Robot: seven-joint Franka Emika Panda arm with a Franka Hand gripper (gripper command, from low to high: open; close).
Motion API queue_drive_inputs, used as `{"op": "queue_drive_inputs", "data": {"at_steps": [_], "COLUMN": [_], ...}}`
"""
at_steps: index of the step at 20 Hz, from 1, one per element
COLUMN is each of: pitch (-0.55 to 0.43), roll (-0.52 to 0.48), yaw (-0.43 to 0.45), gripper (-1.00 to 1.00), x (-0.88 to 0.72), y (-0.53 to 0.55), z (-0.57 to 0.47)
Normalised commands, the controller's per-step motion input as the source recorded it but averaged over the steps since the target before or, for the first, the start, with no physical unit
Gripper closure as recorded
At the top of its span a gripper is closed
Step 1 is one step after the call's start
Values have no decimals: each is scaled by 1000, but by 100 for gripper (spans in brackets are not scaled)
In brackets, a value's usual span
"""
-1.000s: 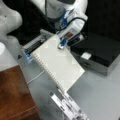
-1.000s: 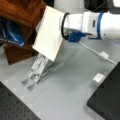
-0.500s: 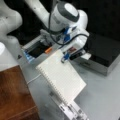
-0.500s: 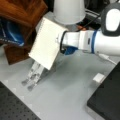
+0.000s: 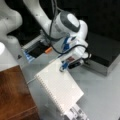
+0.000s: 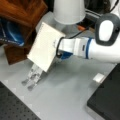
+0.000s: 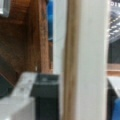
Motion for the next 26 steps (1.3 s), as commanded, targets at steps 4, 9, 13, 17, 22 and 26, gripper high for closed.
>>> {"op": "queue_drive_inputs", "data": {"at_steps": [4,9,13,17,22,26], "pitch": [-60,-62,-86,-84,-55,-24], "roll": [-90,-36,-48,-93,-120,-89], "yaw": [21,48,55,42,-30,-149], "gripper": [100,100,100,100,100,100], "x": [267,279,266,230,169,101], "y": [-43,-64,-72,-2,110,173], "z": [-43,-62,-77,-96,-118,-98]}}
